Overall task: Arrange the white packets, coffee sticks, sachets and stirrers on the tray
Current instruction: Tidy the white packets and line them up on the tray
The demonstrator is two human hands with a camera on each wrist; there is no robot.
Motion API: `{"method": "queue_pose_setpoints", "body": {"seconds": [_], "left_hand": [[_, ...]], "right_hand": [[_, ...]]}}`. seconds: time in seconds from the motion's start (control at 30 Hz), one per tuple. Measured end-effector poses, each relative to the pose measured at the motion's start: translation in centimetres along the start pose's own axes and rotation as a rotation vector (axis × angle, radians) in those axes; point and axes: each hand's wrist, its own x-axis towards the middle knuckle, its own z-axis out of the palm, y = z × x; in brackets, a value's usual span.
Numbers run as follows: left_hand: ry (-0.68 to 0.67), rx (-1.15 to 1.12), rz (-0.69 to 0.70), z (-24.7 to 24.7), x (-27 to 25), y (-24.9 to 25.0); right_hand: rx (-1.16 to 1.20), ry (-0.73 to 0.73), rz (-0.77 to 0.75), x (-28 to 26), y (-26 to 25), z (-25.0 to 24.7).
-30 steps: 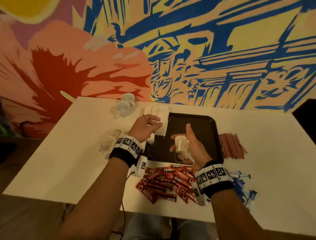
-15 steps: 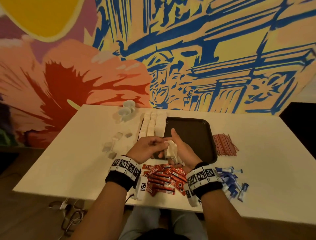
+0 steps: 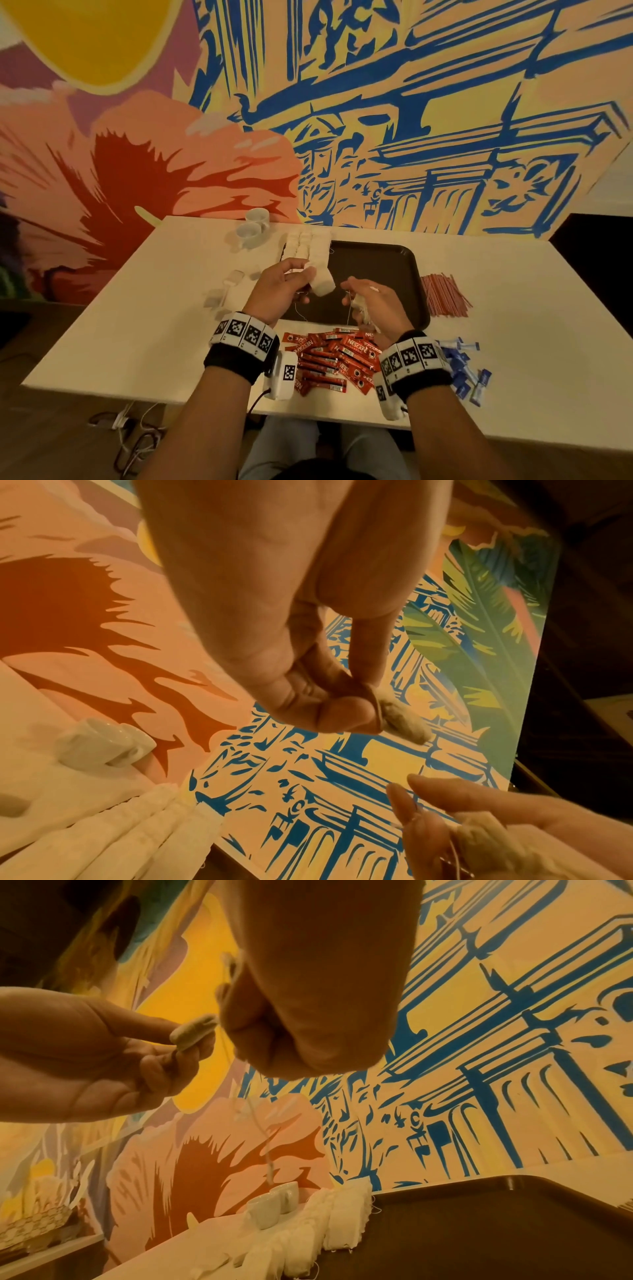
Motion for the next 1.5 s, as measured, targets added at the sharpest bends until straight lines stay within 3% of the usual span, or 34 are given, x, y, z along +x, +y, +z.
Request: {"method": "queue_pose_setpoints", "body": {"seconds": [0.13,0.23,0.5,0.73,0.93,1.07,1.3,1.4,1.5], "left_hand": [[-0.018,-0.046,0.02,0.1,-0.3,-0.1],[-0.036,-0.04,0.037,0.1,-0.4,-0.2],[-0.041,-0.083,0.003,-0.5,-0.7,-0.1],[0.223,-0.158,0.018,-2.3,0.3,0.1],[-0.068,0.189,-0.005,-2.6,0.6,0.7],[-0.186,0.348,0.016,-3.1,1.4,0.9],[-0.265,0.57,0.061,-3.8,3.3,2.0],[-0.206,0.682,0.1,-3.6,4.3,2.4],[-0.136,0.801,0.174,-3.9,5.9,3.0]], "right_hand": [[-0.065,-0.121,0.093,0.0,-0.3,0.5],[-0.097,-0.236,0.0,-0.4,-0.4,1.1],[-0.165,-0.148,-0.174,1.1,0.3,1.5],[-0.264,-0.145,-0.192,1.5,0.4,1.0],[-0.283,-0.187,-0.181,1.7,0.2,1.0],[-0.31,-0.201,-0.164,2.1,0.3,0.8],[-0.311,-0.202,-0.117,3.1,0.5,0.4],[-0.296,-0.208,-0.086,3.7,0.6,0.4],[-0.309,-0.111,-0.008,4.3,0.6,0.2]]}}
